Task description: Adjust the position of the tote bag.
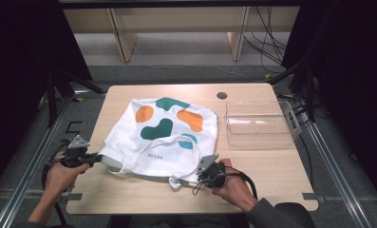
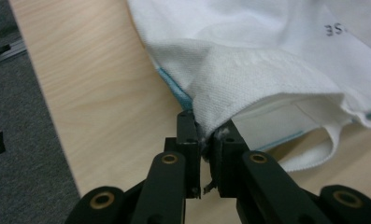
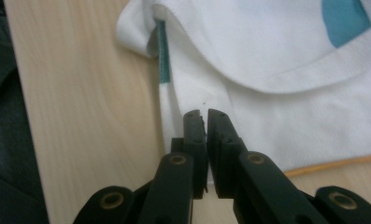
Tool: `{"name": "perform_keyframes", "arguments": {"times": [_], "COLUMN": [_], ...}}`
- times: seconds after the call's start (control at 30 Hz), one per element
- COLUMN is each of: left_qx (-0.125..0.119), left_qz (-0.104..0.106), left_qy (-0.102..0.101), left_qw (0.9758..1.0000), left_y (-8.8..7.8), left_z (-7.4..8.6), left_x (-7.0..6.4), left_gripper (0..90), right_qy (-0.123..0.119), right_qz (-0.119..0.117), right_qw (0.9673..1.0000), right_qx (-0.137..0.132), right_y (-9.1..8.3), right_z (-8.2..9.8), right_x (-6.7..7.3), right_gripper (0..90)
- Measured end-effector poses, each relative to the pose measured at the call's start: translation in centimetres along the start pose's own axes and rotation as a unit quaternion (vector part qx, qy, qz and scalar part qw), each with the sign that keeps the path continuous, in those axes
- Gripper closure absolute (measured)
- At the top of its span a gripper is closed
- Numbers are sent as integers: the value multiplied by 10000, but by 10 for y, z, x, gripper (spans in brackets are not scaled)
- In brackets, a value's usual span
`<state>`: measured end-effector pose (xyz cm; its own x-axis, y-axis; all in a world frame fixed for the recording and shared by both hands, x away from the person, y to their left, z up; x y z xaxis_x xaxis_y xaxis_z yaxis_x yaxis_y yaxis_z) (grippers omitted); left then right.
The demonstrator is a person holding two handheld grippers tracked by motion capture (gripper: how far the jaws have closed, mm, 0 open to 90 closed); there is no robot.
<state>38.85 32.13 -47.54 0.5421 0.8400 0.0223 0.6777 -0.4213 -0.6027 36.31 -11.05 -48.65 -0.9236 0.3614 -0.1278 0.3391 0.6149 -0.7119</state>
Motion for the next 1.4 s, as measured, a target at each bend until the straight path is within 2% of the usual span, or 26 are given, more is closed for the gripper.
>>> {"name": "perform_keyframes", "arguments": {"times": [0.07,0.1,0.2,0.23,0.3,0.33,0.37,0.43,0.5,0.53,0.67,0.7,0.8,0.83,0.87,0.9,0.93,0.97,1.1,1.17,1.2,1.23,1.27,1.3,1.37,1.4], "left_qx": [26,26,97,151,114,90,125,165,142,227,144,173,175,-8,99,117,137,118,163,260,183,162,289,302,344,362], "left_qz": [71,71,167,198,211,231,240,284,232,209,96,86,74,59,150,148,129,127,80,80,71,21,42,50,15,9], "left_qy": [54,54,180,239,185,153,223,195,188,199,380,397,376,179,299,311,389,306,323,492,375,377,572,610,707,730], "left_qw": [10000,10000,9997,9994,9995,9996,9994,9993,9995,9993,9991,9990,9991,9998,9994,9993,9991,9994,9993,9984,9991,9992,9979,9977,9969,9967], "left_y": [-4,-4,-7,-8,-9,-9,-11,-10,-10,-11,-10,-9,-9,-7,-8,-7,-6,-4,0,2,5,6,4,4,6,7], "left_z": [3,3,8,9,10,11,11,12,14,15,15,14,11,10,9,9,8,9,7,5,5,4,2,1,-2,-2], "left_x": [-15,-15,-42,-46,-51,-54,-58,-60,-62,-61,-62,-62,-62,-64,-64,-65,-65,-65,-61,-60,-62,-62,-59,-59,-60,-61], "left_gripper": [831,831,830,829,827,823,821,816,810,779,627,589,514,514,494,480,471,466,460,465,467,470,469,472,476,476], "right_qy": [77,231,153,265,232,503,382,424,575,595,759,712,639,664,664,392,571,553,306,267,149,202,98,123,-125,52], "right_qz": [50,98,202,195,290,287,334,254,354,326,362,415,435,400,316,275,299,255,189,332,401,381,385,425,483,531], "right_qw": [10000,9997,9997,9994,9993,9983,9986,9987,9976,9975,9961,9960,9966,9967,9971,9986,9979,9981,9993,9991,9991,9990,9990,9986,9983,9981], "right_qx": [-16,-39,-62,-41,-83,-81,-133,-130,-147,-208,-283,-332,-294,-229,-196,-205,-100,-85,-126,-41,44,145,208,300,286,317], "right_y": [-8,-12,-21,-24,-25,-31,-32,-32,-33,-32,-31,-30,-28,-27,-25,-22,-22,-21,-23,-24,-25,-26,-26,-26,-24,-23], "right_z": [8,12,20,22,25,28,29,30,33,34,35,35,35,36,37,37,37,37,37,39,40,41,42,42,42,41], "right_x": [-8,-11,-22,-24,-28,-31,-35,-37,-37,-40,-41,-41,-42,-41,-39,-40,-35,-35,-34,-34,-35,-35,-36,-35,-38,-35], "right_gripper": [881,887,894,895,895,895,895,895,894,883,786,731,685,672,655,628,604,593,546,531,526,527,528,528,528,529]}}
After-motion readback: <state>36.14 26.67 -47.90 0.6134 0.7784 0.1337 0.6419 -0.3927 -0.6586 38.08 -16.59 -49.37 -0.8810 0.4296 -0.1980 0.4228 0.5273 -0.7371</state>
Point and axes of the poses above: each handheld gripper's, and its own axes: y roughly forward along the jaws, z roughly out of its underside, x roughly to its left, the point moved 2 cm from there along y, roughly forward along the jaws, and after that the axes turned 12 degrees about -x, right-handed, at the moved point
